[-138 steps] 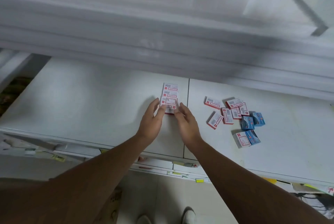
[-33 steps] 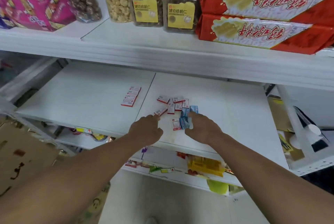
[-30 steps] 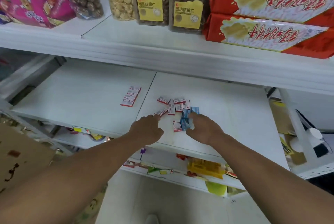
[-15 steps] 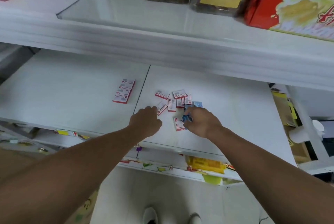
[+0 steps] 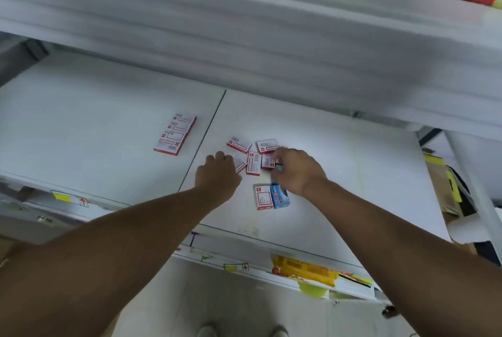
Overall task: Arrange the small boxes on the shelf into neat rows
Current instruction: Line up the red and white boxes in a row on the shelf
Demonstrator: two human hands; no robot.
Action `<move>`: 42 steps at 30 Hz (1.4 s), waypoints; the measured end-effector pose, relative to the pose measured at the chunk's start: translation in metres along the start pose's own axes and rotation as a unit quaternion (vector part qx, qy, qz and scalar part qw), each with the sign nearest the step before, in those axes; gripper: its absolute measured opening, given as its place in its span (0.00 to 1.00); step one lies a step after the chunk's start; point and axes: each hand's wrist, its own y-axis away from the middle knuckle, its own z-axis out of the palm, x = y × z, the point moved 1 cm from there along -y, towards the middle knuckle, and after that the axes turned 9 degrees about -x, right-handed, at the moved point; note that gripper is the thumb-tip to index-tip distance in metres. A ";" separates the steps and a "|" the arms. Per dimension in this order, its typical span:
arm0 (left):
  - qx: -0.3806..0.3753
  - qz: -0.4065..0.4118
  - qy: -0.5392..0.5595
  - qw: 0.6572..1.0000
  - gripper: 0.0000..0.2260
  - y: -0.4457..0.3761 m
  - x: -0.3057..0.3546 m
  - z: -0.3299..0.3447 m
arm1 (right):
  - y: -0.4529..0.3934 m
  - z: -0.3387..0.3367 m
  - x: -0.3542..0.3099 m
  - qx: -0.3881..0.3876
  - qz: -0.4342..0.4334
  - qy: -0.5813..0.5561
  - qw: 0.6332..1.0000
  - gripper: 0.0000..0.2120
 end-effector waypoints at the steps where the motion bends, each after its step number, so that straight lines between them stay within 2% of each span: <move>1: 0.008 0.001 0.000 1.000 0.20 -0.002 -0.001 0.000 | -0.007 -0.001 -0.002 0.002 -0.006 0.001 1.000 0.15; 5: 0.011 0.011 0.023 1.000 0.18 -0.002 -0.011 -0.002 | -0.031 -0.006 -0.001 -0.003 -0.010 0.035 0.999 0.16; 12: 0.004 0.022 0.025 0.999 0.17 0.019 -0.036 -0.030 | -0.059 -0.020 -0.006 -0.032 0.002 0.074 0.997 0.31; 14: 0.002 0.021 0.020 1.000 0.17 0.021 -0.043 -0.031 | -0.071 -0.016 -0.007 -0.036 -0.009 0.107 0.994 0.30; 19: 0.000 0.018 0.043 0.999 0.17 0.028 -0.062 -0.017 | -0.093 -0.001 -0.004 -0.028 -0.035 0.160 0.986 0.16; 23: -0.009 0.009 0.052 0.999 0.18 0.037 -0.075 -0.012 | -0.093 -0.003 -0.001 -0.001 -0.046 0.160 0.986 0.10; 28: -0.006 0.007 0.062 0.998 0.18 0.051 -0.085 -0.026 | -0.068 -0.015 -0.009 0.006 -0.038 0.108 0.993 0.12; 34: 0.004 0.032 0.051 0.998 0.16 0.064 -0.100 -0.068 | -0.019 -0.034 -0.042 -0.020 -0.044 0.116 0.992 0.13; 38: 0.004 0.032 0.029 0.999 0.17 0.079 -0.112 -0.096 | 0.012 -0.045 -0.064 -0.008 -0.046 0.090 0.995 0.18; 42: 0.009 0.031 0.019 0.999 0.19 0.101 -0.119 -0.116 | 0.038 -0.051 -0.089 -0.004 -0.063 0.102 0.993 0.18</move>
